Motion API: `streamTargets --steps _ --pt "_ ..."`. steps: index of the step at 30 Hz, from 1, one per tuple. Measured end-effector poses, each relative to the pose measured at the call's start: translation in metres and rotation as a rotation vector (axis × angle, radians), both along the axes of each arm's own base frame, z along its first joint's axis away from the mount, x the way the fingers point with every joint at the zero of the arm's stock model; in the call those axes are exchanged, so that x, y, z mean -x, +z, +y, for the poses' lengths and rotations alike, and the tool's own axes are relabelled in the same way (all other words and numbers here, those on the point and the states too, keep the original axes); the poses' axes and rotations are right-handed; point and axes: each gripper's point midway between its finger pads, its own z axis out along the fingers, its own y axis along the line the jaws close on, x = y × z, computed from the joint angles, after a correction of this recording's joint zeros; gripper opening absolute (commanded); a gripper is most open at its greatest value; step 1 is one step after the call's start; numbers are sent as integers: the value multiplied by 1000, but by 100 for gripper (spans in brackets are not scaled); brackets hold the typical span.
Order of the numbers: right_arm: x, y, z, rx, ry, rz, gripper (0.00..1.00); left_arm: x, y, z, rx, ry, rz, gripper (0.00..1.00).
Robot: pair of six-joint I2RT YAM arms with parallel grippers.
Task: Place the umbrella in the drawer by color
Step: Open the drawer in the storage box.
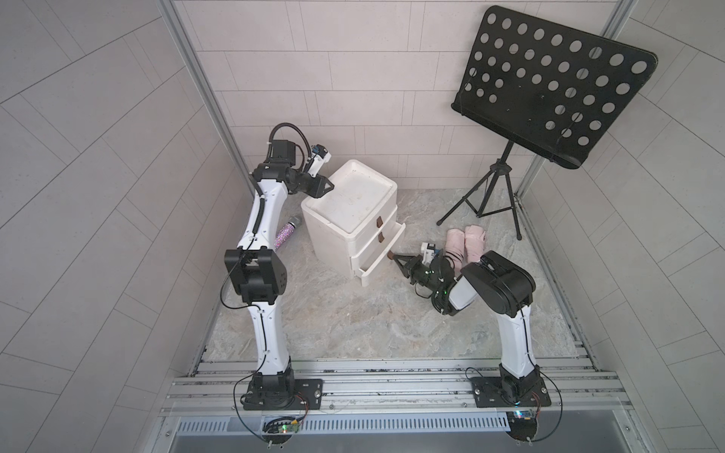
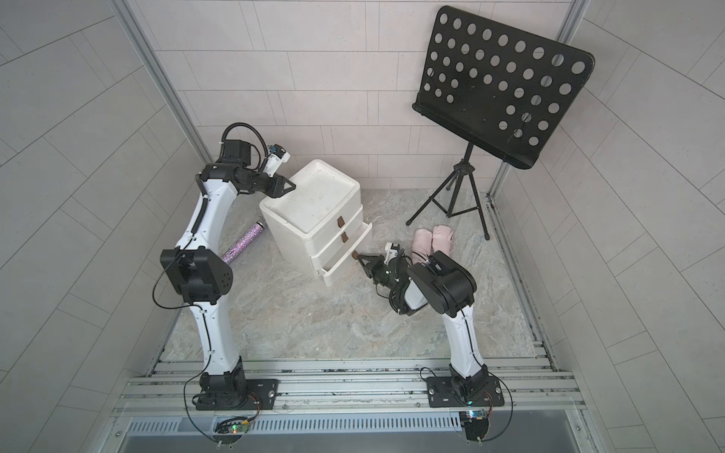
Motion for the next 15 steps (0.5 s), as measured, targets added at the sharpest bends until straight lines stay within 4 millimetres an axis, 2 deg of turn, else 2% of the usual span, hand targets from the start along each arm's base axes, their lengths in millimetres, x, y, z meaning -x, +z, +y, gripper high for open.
streamTargets --steps 5,15 --pt "20 -8 -19 38 -10 23 0 1 1 -3 17 -10 4 33" --pt "42 -6 -46 72 -22 29 0 1 1 -2 29 -8 9 33"
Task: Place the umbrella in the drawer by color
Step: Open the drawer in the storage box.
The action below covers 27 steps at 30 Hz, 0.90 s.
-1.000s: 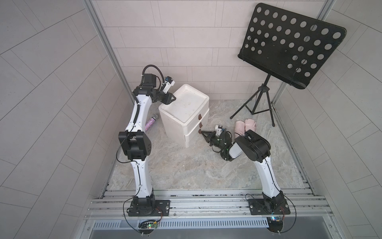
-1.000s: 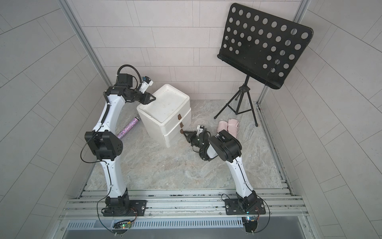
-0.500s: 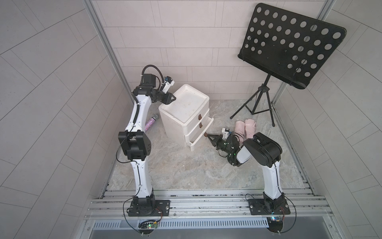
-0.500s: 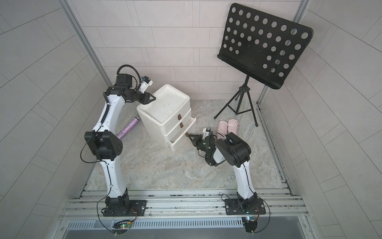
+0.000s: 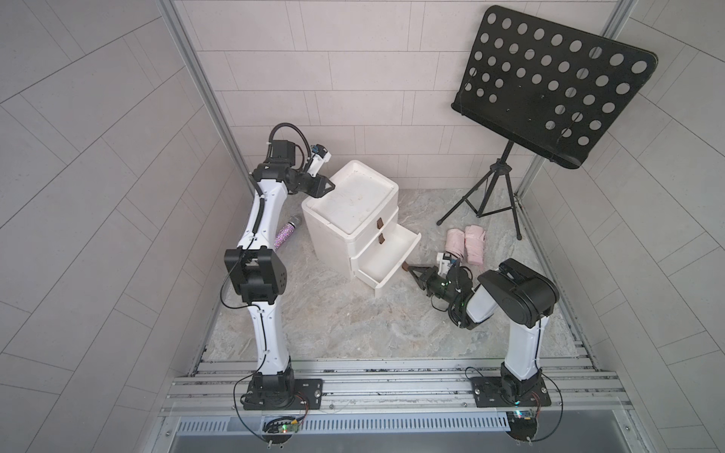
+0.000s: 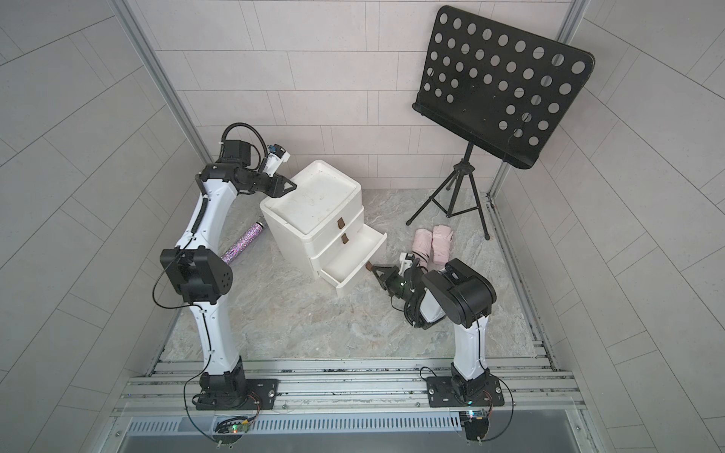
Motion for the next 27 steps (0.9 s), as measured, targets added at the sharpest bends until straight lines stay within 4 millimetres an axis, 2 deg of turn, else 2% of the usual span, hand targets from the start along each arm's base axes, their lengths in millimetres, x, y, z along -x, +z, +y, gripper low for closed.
streamTargets --steps 5,9,13,15,17,18,20,21,24,27 --pt "10 3 -11 16 -6 -3 0 0 0 0 5 1 1 33" --pt "14 15 -16 29 -7 -31 0 1 1 -1 13 -3 8 33" --pt "21 16 -19 61 3 -23 1 3 0 -3 25 -5 21 33" --pt "23 16 -19 78 11 -18 14 4 0 -3 30 -5 25 35" --pt "26 18 -20 103 20 -18 33 4 0 -3 34 1 29 43" --pt "26 20 -21 115 22 -20 42 3 0 -1 36 8 30 49" --pt "27 26 -23 141 25 -30 55 1 0 2 43 27 38 70" --pt "27 30 -24 155 25 -39 61 0 0 3 46 36 42 74" --pt "30 45 -29 210 21 -58 67 -1 -1 10 54 68 68 81" --pt "29 72 -41 293 -6 -91 72 -5 1 18 60 114 89 85"
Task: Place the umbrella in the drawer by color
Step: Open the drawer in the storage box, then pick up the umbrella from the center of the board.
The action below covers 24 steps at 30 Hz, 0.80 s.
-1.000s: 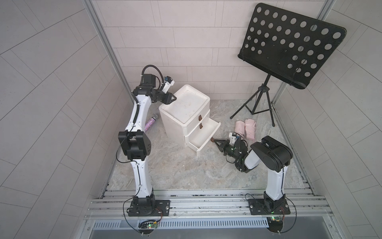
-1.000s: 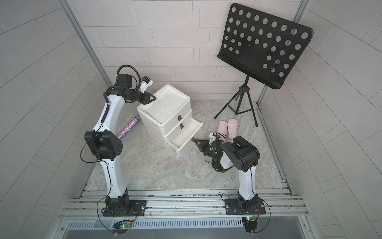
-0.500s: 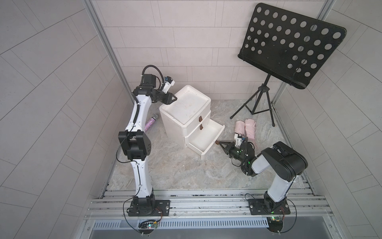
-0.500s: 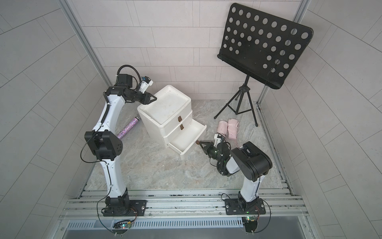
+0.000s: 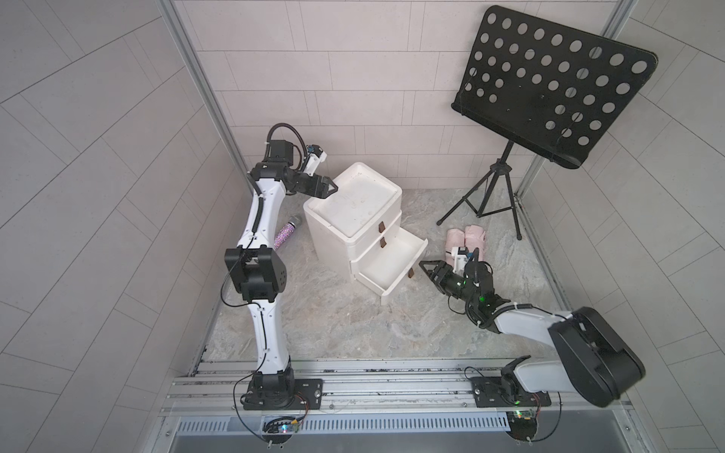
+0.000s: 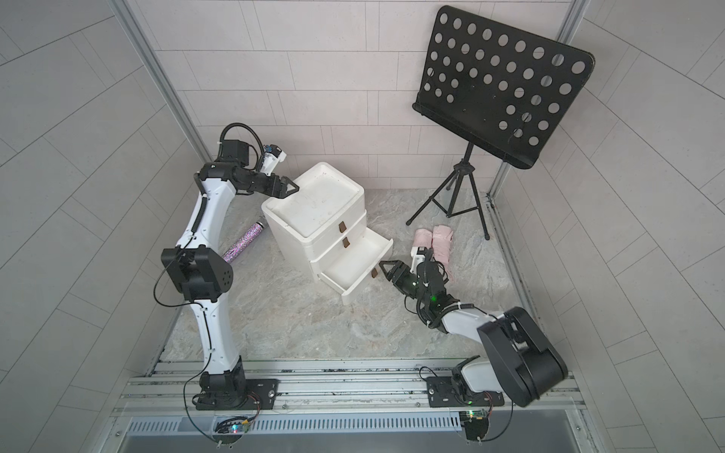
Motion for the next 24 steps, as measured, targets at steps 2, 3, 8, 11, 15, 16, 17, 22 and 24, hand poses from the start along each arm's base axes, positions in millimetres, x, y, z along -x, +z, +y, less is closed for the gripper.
streamTargets --steps 2,3,8,11,15,16,17,22,24 --pt "-3 30 -14 72 -38 -44 74 -3 7 8 10 34 3 85" --pt "-5 44 -21 100 -58 -68 76 -2 12 10 15 46 2 86" --pt "-19 109 -73 281 -178 -129 79 -3 45 38 27 142 -51 86" --pt "-34 110 -95 388 -199 -65 79 10 63 49 35 169 -57 86" --pt "-53 74 -105 534 -146 94 80 47 88 41 69 141 -56 86" --pt "-59 63 -107 574 -127 141 80 62 95 35 81 121 -56 86" --pt "-63 55 -108 603 -112 173 80 76 102 28 92 100 -56 87" --pt "-87 20 -115 722 -56 303 79 157 132 -11 143 -37 -84 87" --pt "-94 11 -117 748 -46 332 79 185 135 -28 162 -98 -81 87"
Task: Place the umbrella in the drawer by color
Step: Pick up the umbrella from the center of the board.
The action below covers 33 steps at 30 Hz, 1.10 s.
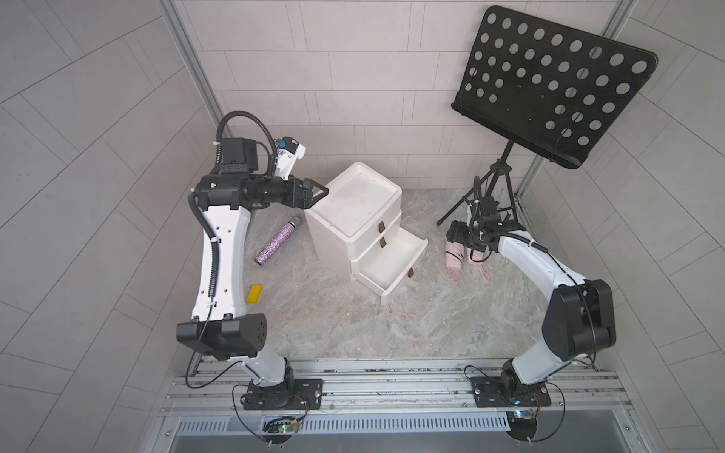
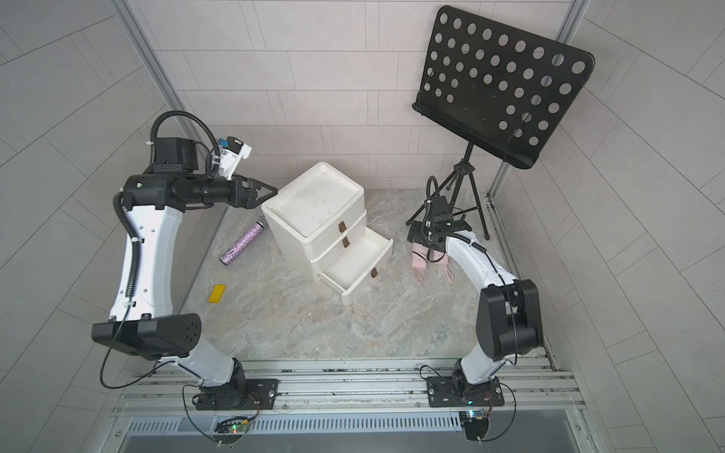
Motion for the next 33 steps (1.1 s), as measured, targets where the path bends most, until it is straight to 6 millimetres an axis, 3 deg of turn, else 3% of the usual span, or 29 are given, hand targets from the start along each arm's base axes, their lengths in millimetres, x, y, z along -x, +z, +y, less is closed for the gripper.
streamTargets --steps 5,13,22,31,33 --pt "-15 -26 -3 41 6 70 79 47 -19 -38 30 -145 71 87" --pt "-22 -63 -13 88 -3 167 79 95 -78 -90 -5 -349 236 87" --pt "-33 -91 -18 98 -7 224 79 103 -108 -101 -39 -383 298 87" --pt "-38 -123 -19 109 -5 286 79 106 -122 -107 -56 -403 311 87" --pt "-41 -123 -19 108 -5 279 77 106 -124 -109 -60 -405 309 87"
